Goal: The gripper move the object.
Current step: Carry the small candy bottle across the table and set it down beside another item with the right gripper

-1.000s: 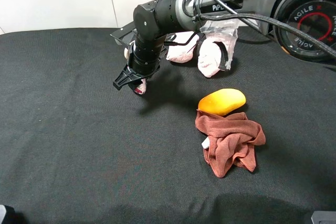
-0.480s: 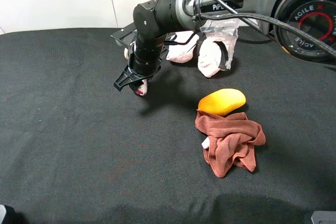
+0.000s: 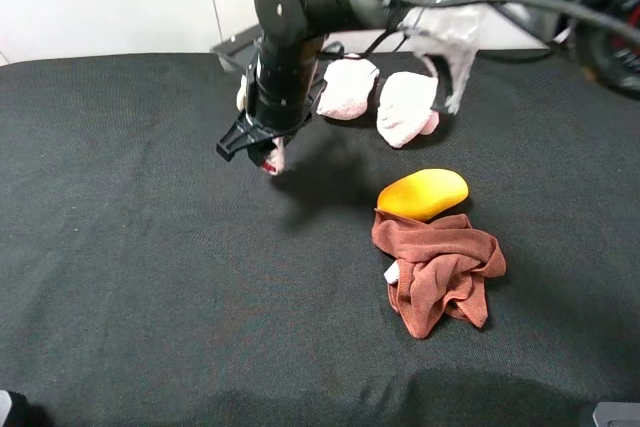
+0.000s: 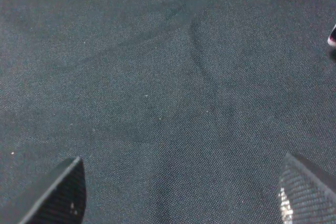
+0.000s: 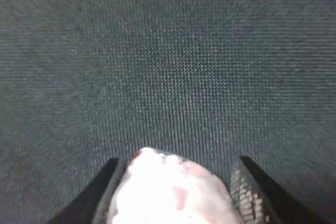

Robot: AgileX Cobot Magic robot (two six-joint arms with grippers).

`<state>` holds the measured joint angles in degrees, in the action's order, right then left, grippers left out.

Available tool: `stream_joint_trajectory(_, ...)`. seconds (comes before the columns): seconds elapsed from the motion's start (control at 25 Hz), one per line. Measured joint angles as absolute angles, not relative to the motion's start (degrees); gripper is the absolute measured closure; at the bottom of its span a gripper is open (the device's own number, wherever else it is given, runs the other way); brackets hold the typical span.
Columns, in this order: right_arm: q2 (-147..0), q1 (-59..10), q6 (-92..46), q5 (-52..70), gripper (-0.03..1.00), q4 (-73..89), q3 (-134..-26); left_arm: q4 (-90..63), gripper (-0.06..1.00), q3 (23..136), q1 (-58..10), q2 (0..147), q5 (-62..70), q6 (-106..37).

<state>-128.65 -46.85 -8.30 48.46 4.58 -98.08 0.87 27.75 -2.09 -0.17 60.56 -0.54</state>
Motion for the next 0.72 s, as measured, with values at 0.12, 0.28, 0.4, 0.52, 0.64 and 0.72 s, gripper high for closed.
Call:
stream_joint_trajectory(0.12, -126.13, -46.78, -8.3, 51.07, 0.64, 4.23, -98.08, 0.87, 0.21, 27.75, -2.09, -0.17, 60.56, -0.54)
stream_joint_trajectory(0.28, -123.47, -46.14, -8.3, 54.93, 0.64, 3.97, -98.08, 0.87, 0.21, 27.75, -2.09, -0.17, 60.56, -0.57)
stream_joint_trajectory(0.4, -121.27, -46.01, -8.3, 57.75, 0.64, 3.3, -98.08, 0.87, 0.21, 27.75, -2.09, -0.17, 60.56, -0.57)
stream_joint_trajectory(0.52, -118.78, -46.01, -8.3, 59.87, 0.64, 2.06, -98.08, 0.87, 0.21, 27.75, -2.09, -0.17, 60.56, -0.57)
stream_joint_trajectory(0.64, -116.87, -46.01, -8.3, 61.61, 0.64, 1.29, -98.08, 0.87, 0.21, 27.75, -2.09, -0.17, 60.56, -0.57)
stream_joint_trajectory(0.72, -115.83, -46.01, -8.3, 62.36, 0.64, 0.86, -98.08, 0.87, 0.21, 27.75, -2.09, -0.17, 60.56, -0.57)
